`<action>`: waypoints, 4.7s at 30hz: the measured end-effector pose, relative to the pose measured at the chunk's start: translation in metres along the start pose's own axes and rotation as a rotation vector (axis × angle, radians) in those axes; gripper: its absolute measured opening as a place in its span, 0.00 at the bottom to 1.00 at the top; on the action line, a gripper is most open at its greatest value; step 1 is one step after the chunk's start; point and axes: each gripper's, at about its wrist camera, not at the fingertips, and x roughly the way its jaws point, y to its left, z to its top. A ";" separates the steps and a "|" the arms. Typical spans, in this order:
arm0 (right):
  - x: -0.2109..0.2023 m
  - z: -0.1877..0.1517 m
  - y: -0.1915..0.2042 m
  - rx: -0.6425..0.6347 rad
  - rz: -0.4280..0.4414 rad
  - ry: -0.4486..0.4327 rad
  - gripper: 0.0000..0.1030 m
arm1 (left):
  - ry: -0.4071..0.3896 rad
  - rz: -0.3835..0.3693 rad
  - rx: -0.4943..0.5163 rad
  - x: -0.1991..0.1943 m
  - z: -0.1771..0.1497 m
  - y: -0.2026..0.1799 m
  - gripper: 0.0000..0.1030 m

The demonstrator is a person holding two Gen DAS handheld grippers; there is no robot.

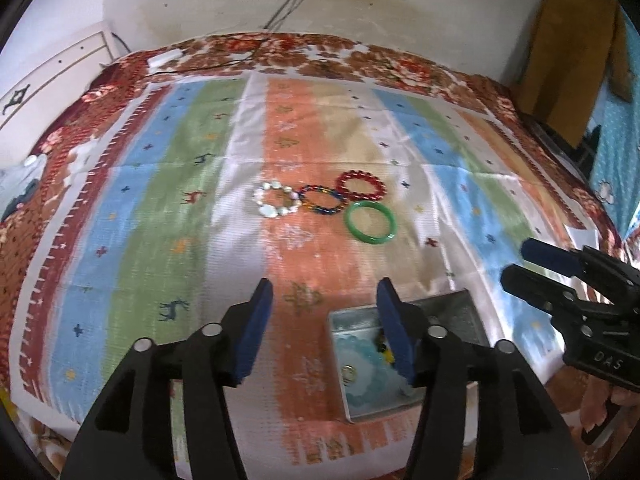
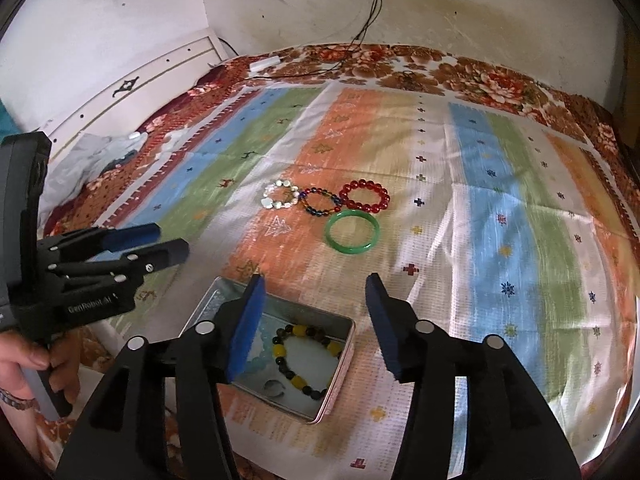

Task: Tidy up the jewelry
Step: 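Move the left tool to the white-pearl bracelet while the right tool nears the green bangle, then close the left gripper on the white-pearl bracelet while the right gripper grips the green bangle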

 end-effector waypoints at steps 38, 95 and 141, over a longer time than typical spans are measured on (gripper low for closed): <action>0.080 0.042 -0.040 0.054 -0.070 0.096 0.68 | 0.062 0.139 -0.011 0.071 0.065 0.037 0.76; 0.207 0.067 -0.071 0.087 -0.109 0.310 0.68 | 0.291 0.138 -0.031 0.210 0.100 0.065 0.59; 0.166 0.063 -0.044 -0.038 -0.110 0.254 0.08 | 0.158 0.077 0.067 0.153 0.106 0.055 0.01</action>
